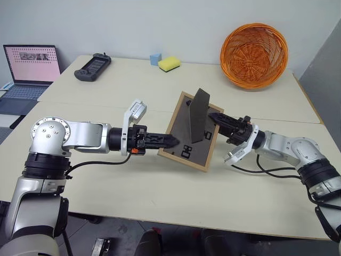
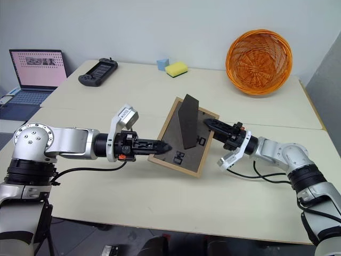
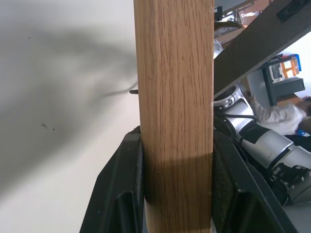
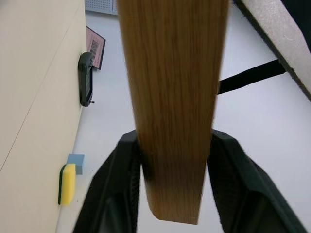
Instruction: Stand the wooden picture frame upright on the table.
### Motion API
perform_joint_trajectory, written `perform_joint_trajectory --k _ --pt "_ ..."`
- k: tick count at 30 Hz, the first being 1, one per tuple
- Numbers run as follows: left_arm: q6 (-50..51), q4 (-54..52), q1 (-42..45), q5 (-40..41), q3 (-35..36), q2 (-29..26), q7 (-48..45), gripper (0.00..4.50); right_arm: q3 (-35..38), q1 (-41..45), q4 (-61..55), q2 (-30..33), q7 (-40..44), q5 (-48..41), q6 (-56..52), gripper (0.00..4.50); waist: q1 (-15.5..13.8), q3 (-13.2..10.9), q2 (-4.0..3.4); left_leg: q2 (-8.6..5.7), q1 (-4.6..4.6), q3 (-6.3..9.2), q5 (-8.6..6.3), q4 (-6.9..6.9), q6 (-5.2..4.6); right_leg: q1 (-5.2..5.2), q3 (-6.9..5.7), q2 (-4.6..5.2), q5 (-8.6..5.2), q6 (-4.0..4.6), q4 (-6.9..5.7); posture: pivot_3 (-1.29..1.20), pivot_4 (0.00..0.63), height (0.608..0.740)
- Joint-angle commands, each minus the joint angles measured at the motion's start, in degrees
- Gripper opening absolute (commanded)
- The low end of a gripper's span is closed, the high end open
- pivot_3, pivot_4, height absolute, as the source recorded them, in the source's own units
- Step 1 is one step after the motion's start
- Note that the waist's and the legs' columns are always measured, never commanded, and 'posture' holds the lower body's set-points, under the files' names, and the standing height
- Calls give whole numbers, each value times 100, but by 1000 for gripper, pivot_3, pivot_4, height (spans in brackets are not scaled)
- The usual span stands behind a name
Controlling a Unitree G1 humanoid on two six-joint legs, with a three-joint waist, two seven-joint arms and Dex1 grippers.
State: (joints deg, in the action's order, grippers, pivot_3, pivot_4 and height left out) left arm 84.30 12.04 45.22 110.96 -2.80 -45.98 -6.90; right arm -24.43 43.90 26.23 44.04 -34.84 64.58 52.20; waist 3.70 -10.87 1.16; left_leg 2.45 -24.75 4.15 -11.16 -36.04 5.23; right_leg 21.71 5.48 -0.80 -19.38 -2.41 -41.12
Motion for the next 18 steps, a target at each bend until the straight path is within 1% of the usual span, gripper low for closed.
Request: perform_joint_trajectory --k 1,14,16,17,18 --pt "-70 -141 97 204 56 -85 -131 1300 24 153 -116 87 -70 -30 42 1296 0 0 0 0 0 0 0 0 0 0 0 0 0 0 0 0 150 740" --pt "-119 -76 90 204 45 -99 -56 1300 32 118 -130 20 -90 -74 -86 1279 0 0 0 -1 0 0 0 -1 0 0 1 0 0 0 0 0 150 740" --pt "-90 -91 101 204 44 -120 -114 1995 25 96 -151 13 -86 -68 -99 1279 0 0 0 0 0 0 0 -1 0 0 1 0 0 0 0 0 150 740" --pt "-89 -91 107 204 46 -122 -122 2115 26 91 -152 8 -74 -75 -102 1279 0 0 0 0 0 0 0 -1 0 0 0 0 0 0 0 0 150 740" --pt "-93 -84 115 204 47 -123 -117 2401 22 87 -154 5 -62 -74 -104 1279 0 0 0 0 0 0 0 -1 0 0 0 0 0 0 -1 0 150 740"
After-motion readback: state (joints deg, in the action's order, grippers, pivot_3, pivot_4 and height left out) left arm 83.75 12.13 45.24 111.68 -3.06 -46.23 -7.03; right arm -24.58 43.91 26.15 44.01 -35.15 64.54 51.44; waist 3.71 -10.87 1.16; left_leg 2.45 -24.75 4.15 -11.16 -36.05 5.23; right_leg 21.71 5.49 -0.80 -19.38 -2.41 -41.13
